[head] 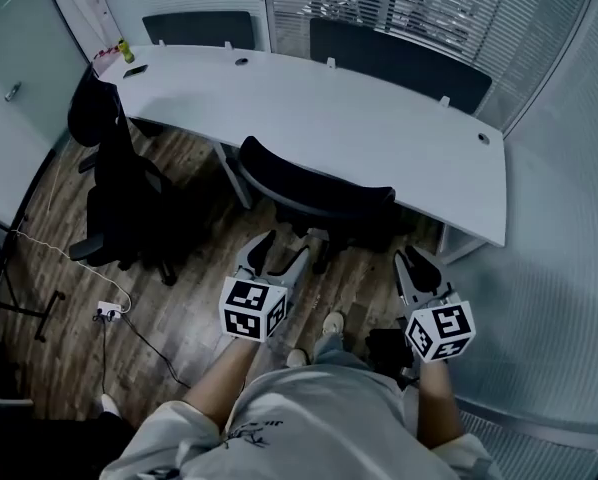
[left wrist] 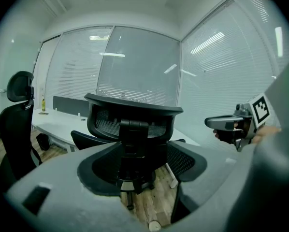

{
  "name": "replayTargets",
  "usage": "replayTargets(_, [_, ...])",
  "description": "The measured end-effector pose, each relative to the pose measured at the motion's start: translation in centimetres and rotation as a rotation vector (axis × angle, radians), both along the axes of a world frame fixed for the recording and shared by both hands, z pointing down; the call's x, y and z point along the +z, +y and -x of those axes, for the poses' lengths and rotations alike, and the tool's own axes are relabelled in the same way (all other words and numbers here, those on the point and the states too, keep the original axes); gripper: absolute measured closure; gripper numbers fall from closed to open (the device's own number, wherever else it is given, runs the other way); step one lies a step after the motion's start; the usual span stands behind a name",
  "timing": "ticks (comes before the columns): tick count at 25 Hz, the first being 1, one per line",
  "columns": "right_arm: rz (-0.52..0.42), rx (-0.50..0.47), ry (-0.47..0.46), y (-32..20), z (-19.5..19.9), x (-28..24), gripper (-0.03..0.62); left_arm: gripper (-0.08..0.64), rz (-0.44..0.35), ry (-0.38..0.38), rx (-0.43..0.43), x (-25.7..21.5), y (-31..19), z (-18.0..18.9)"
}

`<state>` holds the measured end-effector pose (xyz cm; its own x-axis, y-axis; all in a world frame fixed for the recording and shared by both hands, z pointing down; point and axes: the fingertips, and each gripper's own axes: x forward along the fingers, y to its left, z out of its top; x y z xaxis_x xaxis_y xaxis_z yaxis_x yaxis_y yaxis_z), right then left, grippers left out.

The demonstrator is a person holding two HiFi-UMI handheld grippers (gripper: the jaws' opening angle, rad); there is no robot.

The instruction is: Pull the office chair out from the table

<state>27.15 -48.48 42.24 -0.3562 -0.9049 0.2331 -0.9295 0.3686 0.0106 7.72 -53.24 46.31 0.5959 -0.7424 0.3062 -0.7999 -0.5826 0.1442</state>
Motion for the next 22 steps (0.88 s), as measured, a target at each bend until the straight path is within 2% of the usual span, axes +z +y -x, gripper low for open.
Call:
replayTargets(5, [0.006,-0.026,0.008,-3.8,-0.9,0.3,0.486,0.236,0.02,0.005,-0.021,0.6,-2.7,-0.8])
replayTargets(15, [0.07,-0.126,0.073,-10.6,-1.4,3.2,0.38,0.229,0.054,-0.022,-0.046,1.9,-6.2,-1.7])
replayTargets(22, [0.101,-0.19,0.104,-13.1,-0.4,4.6,0.371,0.23,0.066,-0.048,-0.028,2.4,-7.4,-2.4])
